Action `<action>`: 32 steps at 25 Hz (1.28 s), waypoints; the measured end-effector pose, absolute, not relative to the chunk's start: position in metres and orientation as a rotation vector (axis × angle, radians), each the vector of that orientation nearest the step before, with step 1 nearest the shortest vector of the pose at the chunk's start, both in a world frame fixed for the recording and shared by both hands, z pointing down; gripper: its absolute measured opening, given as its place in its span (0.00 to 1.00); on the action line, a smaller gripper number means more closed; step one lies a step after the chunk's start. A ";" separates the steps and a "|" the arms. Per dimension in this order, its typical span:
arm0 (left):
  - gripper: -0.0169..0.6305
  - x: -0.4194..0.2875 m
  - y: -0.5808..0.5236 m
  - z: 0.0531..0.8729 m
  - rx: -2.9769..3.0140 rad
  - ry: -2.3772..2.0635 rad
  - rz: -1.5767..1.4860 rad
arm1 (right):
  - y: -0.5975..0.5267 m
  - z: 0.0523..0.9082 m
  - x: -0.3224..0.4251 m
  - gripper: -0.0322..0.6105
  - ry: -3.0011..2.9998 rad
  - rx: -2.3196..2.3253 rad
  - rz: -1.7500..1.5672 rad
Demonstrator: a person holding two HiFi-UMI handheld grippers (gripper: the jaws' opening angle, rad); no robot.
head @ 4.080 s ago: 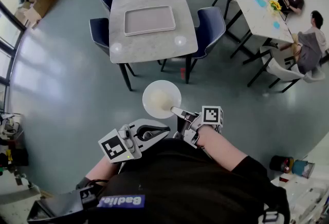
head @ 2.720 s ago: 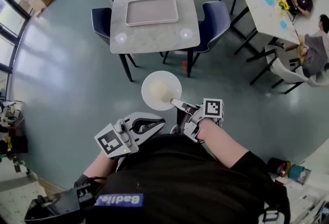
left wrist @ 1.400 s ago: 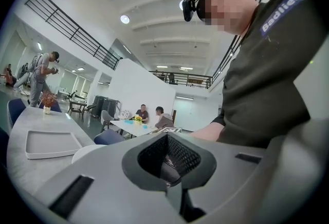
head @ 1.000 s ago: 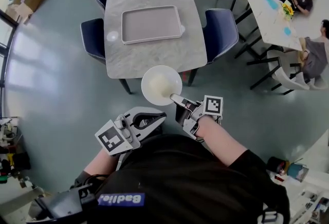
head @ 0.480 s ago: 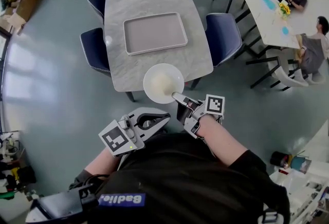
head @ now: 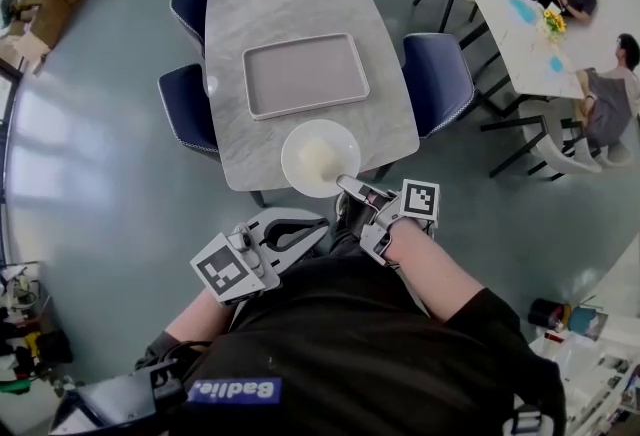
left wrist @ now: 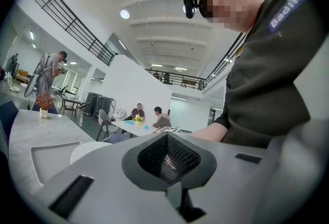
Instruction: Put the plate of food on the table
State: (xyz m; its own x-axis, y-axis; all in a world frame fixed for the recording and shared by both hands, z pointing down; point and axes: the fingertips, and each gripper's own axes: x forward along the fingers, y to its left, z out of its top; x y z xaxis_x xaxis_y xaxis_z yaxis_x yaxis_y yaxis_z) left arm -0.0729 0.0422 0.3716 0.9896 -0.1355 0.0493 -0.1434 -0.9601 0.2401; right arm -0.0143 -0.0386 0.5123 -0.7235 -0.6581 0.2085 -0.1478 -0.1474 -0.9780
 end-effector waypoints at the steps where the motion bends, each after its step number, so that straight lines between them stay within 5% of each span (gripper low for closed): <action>1: 0.03 -0.073 0.040 0.371 2.890 -0.214 0.047 | -0.042 0.512 -0.013 0.08 1.767 -0.905 -1.930; 32: 0.03 -0.017 -0.128 0.385 2.749 -0.534 0.057 | -0.281 0.585 0.040 0.08 1.789 -0.869 -2.073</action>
